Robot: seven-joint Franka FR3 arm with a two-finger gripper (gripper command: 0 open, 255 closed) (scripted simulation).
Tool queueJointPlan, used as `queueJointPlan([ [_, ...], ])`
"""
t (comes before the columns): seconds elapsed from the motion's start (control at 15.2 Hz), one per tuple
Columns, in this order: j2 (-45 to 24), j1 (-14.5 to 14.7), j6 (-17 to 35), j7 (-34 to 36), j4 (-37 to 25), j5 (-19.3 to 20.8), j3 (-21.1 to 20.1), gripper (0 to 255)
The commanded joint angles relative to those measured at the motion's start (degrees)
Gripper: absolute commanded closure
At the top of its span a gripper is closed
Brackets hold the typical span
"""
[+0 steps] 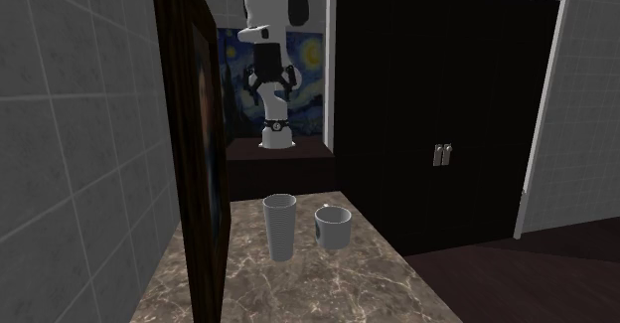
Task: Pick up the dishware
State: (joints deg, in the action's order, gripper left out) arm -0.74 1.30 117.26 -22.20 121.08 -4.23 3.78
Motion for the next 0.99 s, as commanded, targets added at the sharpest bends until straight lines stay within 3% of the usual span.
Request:
queueJointPlan([
  [0.0, -5.03, -0.02, 0.51, -0.95, -3.77, -0.08, 0.01, 0],
  [0.53, -23.92, -0.76, 1.21, -4.44, -19.03, -0.04, -0.28, 0],
  [0.92, -39.01, -1.35, -1.34, -6.27, -34.58, 0.51, -0.70, 0],
])
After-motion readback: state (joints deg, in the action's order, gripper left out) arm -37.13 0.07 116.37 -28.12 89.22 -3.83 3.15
